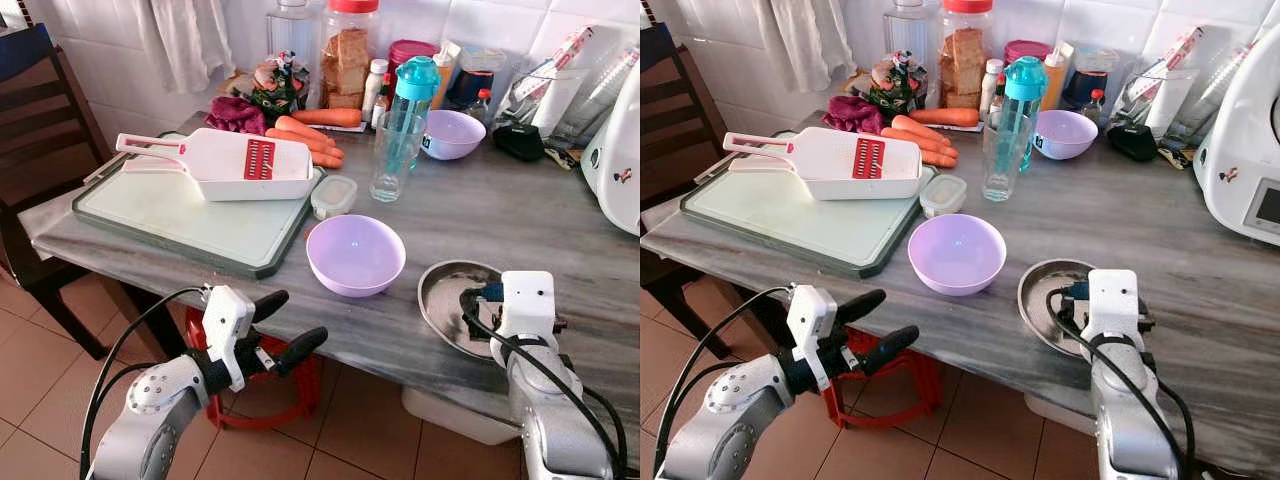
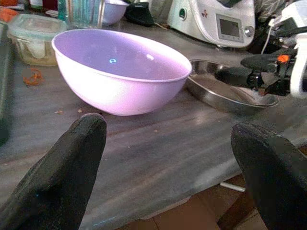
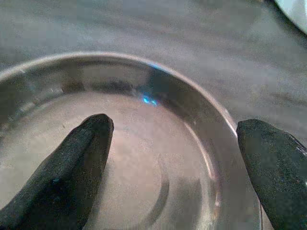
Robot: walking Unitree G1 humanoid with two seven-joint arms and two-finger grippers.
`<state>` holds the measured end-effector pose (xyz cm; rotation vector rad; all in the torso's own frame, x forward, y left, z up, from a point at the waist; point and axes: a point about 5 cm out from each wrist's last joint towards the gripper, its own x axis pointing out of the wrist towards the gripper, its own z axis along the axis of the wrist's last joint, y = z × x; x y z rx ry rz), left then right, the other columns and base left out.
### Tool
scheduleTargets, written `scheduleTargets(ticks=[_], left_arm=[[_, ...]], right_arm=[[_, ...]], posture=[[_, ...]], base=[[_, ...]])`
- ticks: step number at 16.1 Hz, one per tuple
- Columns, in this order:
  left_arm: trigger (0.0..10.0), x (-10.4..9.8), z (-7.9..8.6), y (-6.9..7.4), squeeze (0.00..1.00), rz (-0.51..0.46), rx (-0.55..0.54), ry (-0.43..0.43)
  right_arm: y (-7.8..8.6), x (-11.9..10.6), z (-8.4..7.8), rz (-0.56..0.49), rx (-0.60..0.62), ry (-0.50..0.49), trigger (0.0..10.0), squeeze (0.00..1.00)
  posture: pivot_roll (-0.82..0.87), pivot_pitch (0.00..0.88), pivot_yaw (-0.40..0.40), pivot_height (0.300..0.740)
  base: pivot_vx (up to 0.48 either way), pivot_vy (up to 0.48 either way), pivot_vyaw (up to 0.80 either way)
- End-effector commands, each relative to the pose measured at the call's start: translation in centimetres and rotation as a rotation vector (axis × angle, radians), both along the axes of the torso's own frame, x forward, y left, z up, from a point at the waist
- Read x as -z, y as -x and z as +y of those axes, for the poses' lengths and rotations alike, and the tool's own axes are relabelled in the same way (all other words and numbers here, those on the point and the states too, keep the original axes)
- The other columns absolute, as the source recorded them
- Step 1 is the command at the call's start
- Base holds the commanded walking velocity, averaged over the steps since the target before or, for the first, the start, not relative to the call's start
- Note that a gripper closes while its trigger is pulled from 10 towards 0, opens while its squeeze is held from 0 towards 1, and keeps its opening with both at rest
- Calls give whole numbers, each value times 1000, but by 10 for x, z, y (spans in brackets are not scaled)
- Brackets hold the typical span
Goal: Setting the table
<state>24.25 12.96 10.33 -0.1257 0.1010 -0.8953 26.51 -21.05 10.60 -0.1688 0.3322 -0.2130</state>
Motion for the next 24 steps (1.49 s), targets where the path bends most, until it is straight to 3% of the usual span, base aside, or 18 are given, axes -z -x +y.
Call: scheduleTargets(ticks=[1, 13, 24], left_arm=[[10000, -4, -2, 2, 0, -7, 24, -7], [10000, -3, -4, 0, 0, 6, 25, -19], [10000, 0, -5, 1, 0, 15, 8, -12]], right_arm=[[-1, 1, -3, 21, 4, -18, 10000, 0], [-9, 8, 27, 95, -118, -197, 10000, 0], [-15, 11, 47, 125, -186, -271, 10000, 0]], posture=[[31, 57, -47, 740], [37, 50, -52, 740], [41, 55, -53, 740]], base=[[0, 0, 0], [0, 0, 0], [0, 0, 0]])
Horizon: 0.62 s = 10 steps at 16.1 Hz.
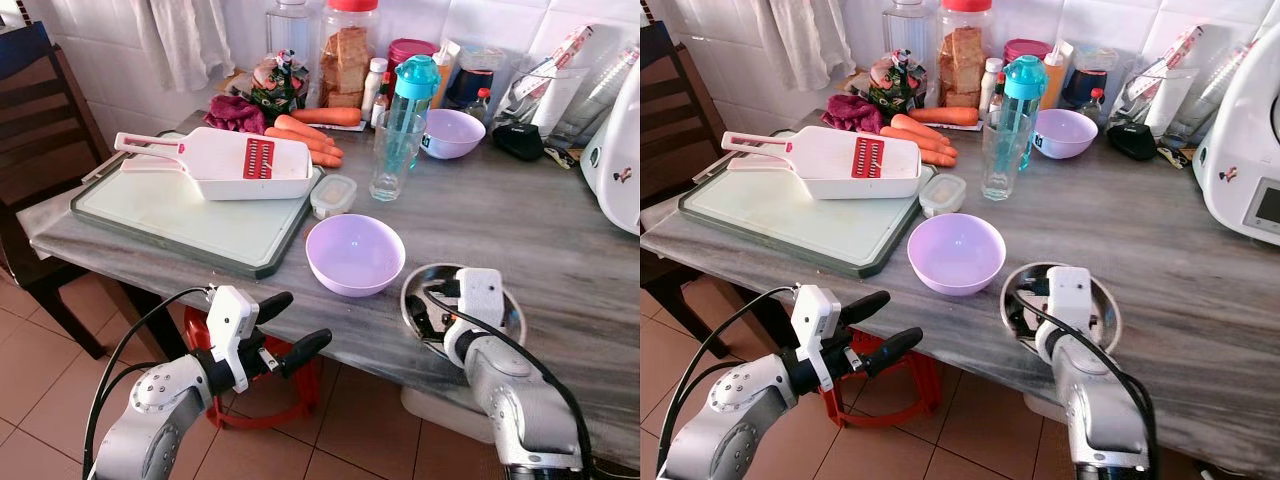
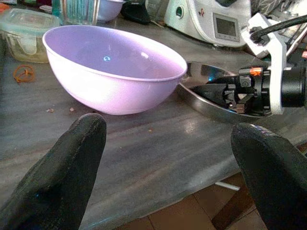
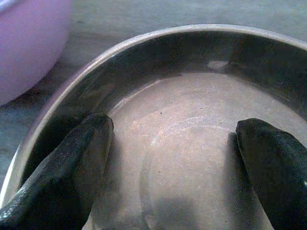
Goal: Setting the table
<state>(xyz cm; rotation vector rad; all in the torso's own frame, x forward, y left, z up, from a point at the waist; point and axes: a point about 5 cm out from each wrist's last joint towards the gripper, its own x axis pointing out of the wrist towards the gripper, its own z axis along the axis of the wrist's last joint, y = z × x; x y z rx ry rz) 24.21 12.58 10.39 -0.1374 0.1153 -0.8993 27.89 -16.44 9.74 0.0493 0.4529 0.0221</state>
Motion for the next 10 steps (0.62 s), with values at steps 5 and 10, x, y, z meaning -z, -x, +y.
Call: scheduleTargets(ticks=[5, 10], left_arm=[[10000, 0, -3, -1, 0, -3, 5, -16], [10000, 1, -4, -1, 0, -1, 1, -12]], right_arm=[[-10, 5, 3, 3, 4, -28, 10000, 0], [-14, 7, 10, -3, -5, -65, 10000, 0]], posture=[[47, 56, -48, 740], [47, 56, -48, 740]], base=[[0, 0, 0], [0, 0, 0]])
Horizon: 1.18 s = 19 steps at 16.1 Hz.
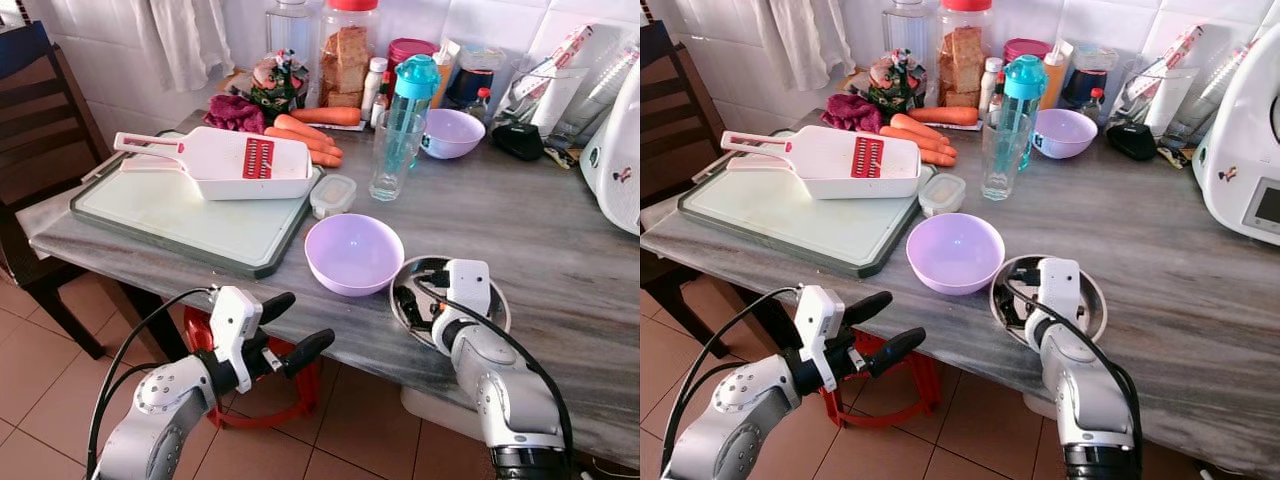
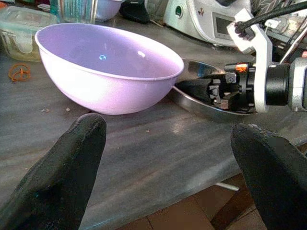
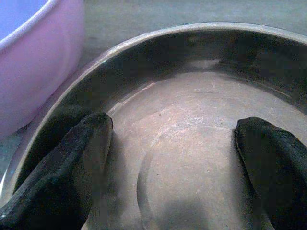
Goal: Setting the table
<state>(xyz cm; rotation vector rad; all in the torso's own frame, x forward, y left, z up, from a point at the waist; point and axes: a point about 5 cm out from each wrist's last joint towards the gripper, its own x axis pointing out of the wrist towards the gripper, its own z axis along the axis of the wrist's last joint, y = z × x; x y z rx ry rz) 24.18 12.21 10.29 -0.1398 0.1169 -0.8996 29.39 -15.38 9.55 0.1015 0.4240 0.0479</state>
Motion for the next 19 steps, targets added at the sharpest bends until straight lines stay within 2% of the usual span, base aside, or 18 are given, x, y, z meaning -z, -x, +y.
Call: scheduleTargets(ticks=[1, 5, 8, 13, 14, 15, 19], left_arm=[[10000, 0, 0, -1, 0, -3, 1, -13], [10000, -1, 0, -2, 0, -5, 0, -15], [10000, -1, 1, -2, 0, -4, -2, -16], [10000, -1, 1, -3, 0, 0, 1, -15], [10000, -1, 1, -3, 0, 0, 2, -15], [10000, -1, 1, -4, 0, 1, 3, -15], [10000, -2, 2, -4, 0, -7, 5, -5]], right_arm=[[0, 5, 0, 24, 5, -12, 10000, 0], [-1, 2, 5, 6, -7, -40, 10000, 0], [-1, -14, -1, -94, 11, 0, 10000, 0], [14, -31, -13, -149, 69, 21, 10000, 0], [16, -33, -14, -167, 73, 27, 10000, 651], [19, -39, -14, -213, 71, 32, 10000, 1000], [21, -58, -9, -394, 66, 80, 10000, 1000]], posture=[[47, 56, -48, 740], [51, 55, -47, 740], [53, 55, -49, 740], [44, 52, -46, 740], [44, 52, -45, 740], [41, 52, -44, 740], [40, 49, -42, 740]], base=[[0, 0, 0], [0, 0, 0], [0, 0, 0], [0, 0, 0], [0, 0, 0], [0, 0, 0], [0, 0, 0]])
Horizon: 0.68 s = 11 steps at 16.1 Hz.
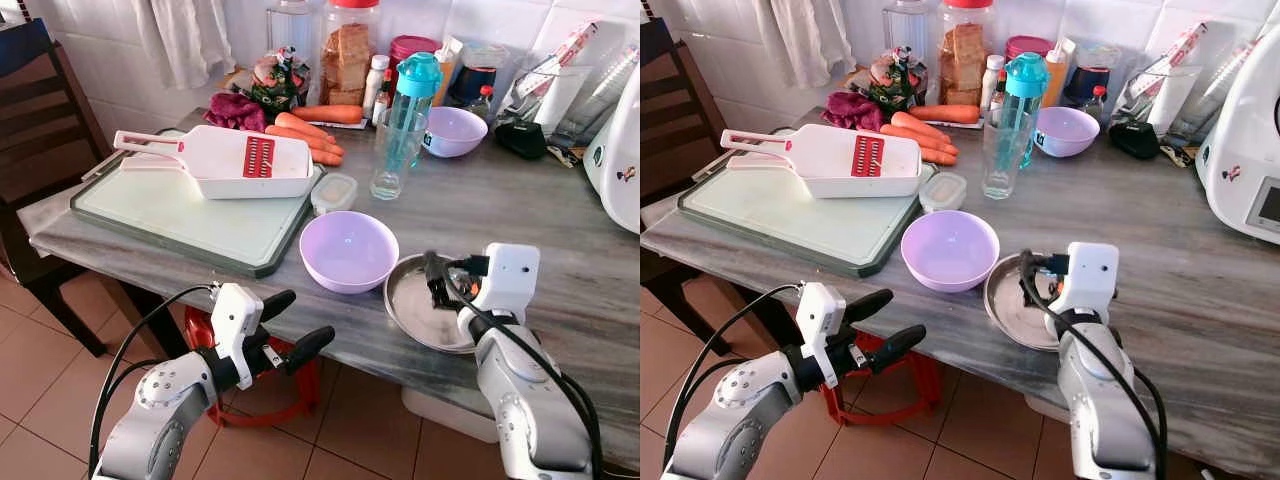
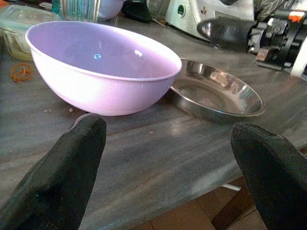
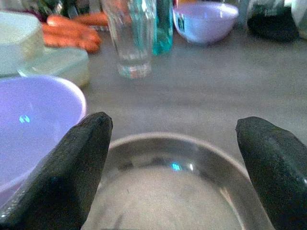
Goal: Setting the table
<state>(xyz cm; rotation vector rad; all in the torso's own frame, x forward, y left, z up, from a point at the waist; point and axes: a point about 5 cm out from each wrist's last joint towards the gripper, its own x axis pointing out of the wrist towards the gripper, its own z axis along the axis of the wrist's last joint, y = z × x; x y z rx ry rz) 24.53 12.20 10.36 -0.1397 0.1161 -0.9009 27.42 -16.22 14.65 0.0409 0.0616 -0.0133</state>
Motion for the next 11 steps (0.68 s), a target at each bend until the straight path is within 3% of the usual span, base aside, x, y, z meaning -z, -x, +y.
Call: scheduleTargets(ticks=[1, 5, 9, 10, 11], left_arm=[[10000, -2, 2, 0, 0, -7, 0, 4], [10000, -13, 17, -4, 0, -24, -117, 57], [10000, -32, 48, -15, 0, -133, -389, 50], [10000, -31, 53, -17, 0, -154, -467, 3], [10000, -29, 54, -21, 0, -161, -546, -62]], right_arm=[[2, -9, -1, -60, 3, 28, 10000, 1000], [3, -10, -4, -125, 21, 70, 10000, 1000], [5, -8, -10, -150, 64, 72, 10000, 988], [5, -7, -10, -158, 65, 77, 10000, 400], [5, -7, -10, -166, 65, 70, 10000, 133]], posture=[[47, 46, -46, 740], [61, 41, -40, 740], [80, 39, -34, 740], [91, 37, -27, 740], [95, 35, -26, 740]], base=[[0, 0, 0], [0, 0, 0], [0, 0, 0], [0, 0, 0], [0, 0, 0]])
